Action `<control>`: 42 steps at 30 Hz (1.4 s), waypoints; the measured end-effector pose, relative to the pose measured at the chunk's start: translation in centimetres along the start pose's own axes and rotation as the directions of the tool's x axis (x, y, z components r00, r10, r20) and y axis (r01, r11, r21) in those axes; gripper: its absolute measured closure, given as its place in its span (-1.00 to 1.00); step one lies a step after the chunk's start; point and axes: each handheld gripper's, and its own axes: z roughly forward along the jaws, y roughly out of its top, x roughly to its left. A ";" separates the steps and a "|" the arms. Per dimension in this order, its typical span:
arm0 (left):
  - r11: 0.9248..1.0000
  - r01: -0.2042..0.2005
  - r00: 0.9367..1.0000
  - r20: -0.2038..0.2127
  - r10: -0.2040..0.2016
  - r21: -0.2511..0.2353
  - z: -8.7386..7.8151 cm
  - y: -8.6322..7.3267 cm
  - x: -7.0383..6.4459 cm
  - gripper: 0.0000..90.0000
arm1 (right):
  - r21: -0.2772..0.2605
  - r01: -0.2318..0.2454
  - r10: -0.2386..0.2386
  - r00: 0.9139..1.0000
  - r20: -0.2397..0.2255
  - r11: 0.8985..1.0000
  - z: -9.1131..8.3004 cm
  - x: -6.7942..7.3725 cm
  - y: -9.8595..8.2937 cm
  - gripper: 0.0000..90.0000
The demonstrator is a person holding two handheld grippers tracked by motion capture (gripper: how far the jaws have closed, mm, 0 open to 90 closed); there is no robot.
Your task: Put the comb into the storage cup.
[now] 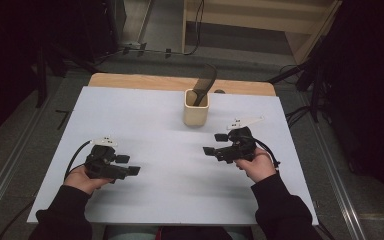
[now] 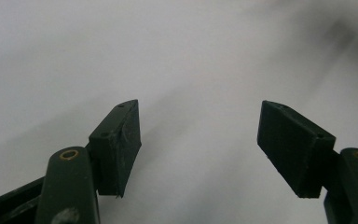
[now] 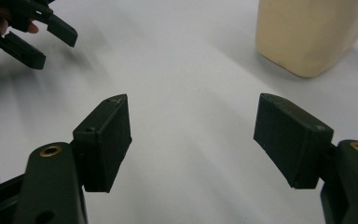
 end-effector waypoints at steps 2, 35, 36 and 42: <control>1.000 0.000 1.000 -0.001 0.000 0.000 0.0 0.0 0.0 -0.32 | -0.001 0.000 0.000 1.000 0.000 1.000 -0.1 0.0 -0.3 -0.44; 1.000 -0.011 1.000 0.011 0.011 0.001 -0.1 -0.1 -0.1 -0.32 | 0.053 -0.062 0.060 0.998 0.029 0.997 -1.7 0.1 -4.9 -0.45; 1.000 -0.011 1.000 0.011 0.011 0.001 -0.1 -0.1 -0.1 -0.32 | 0.059 -0.062 0.061 0.998 0.029 0.996 -1.7 0.1 -5.1 -0.45; 1.000 -0.009 1.000 0.013 0.009 0.004 -0.1 -0.1 -0.1 -0.34 | 0.075 -0.066 0.064 0.997 0.035 0.995 -1.9 0.2 -5.9 -0.45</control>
